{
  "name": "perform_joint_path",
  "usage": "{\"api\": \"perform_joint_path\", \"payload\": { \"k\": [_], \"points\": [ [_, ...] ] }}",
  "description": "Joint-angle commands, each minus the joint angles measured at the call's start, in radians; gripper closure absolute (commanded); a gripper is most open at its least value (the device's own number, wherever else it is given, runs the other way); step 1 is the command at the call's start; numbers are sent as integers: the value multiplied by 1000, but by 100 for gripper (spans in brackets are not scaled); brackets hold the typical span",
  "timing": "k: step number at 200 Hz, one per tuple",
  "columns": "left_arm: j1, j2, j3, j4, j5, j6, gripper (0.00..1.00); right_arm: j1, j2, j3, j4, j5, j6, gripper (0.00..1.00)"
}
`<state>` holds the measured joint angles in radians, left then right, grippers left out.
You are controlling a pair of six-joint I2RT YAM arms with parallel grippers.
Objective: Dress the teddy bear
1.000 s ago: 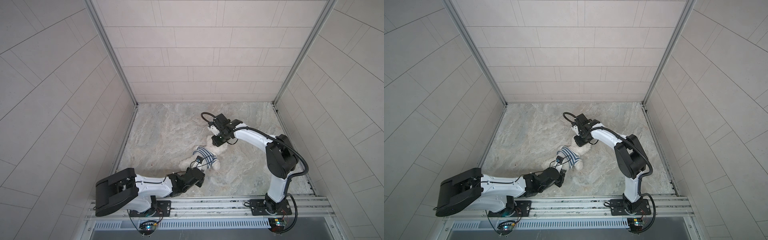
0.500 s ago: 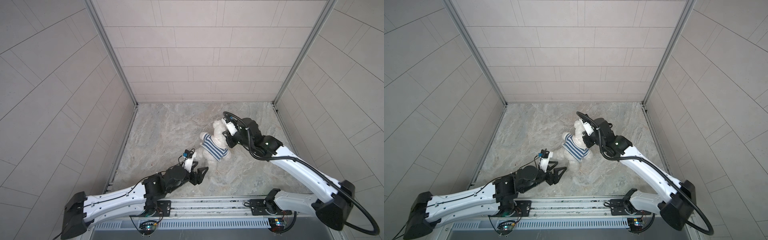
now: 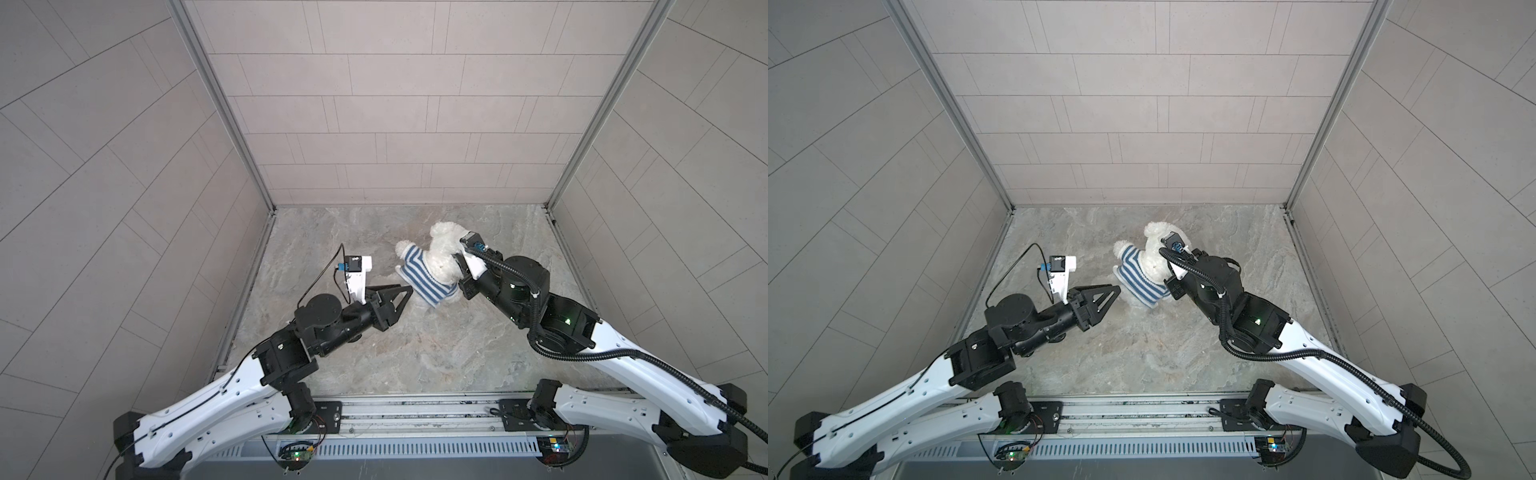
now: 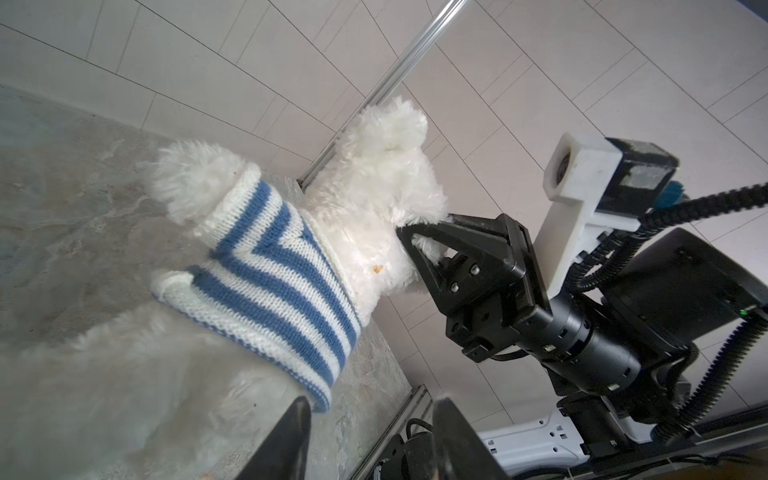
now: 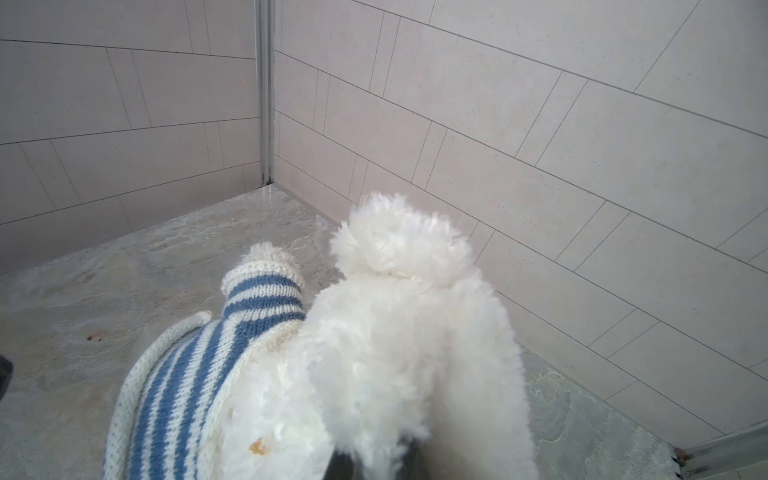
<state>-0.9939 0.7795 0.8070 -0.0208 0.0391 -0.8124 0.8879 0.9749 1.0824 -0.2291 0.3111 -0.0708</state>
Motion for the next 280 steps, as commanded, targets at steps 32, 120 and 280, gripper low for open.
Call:
{"api": "perform_joint_path", "payload": {
  "k": [32,120,280],
  "points": [
    [4,105,101,-47,8,-65,63,50,-37,0,162,201,-35,100],
    [6,177,114,3,-34,-112,72,91,-56,-53,250,191,-42,100],
    [18,211,116,5,-109,-128,73,102,-126,-133,350,146,-38,100]
  ]
}}
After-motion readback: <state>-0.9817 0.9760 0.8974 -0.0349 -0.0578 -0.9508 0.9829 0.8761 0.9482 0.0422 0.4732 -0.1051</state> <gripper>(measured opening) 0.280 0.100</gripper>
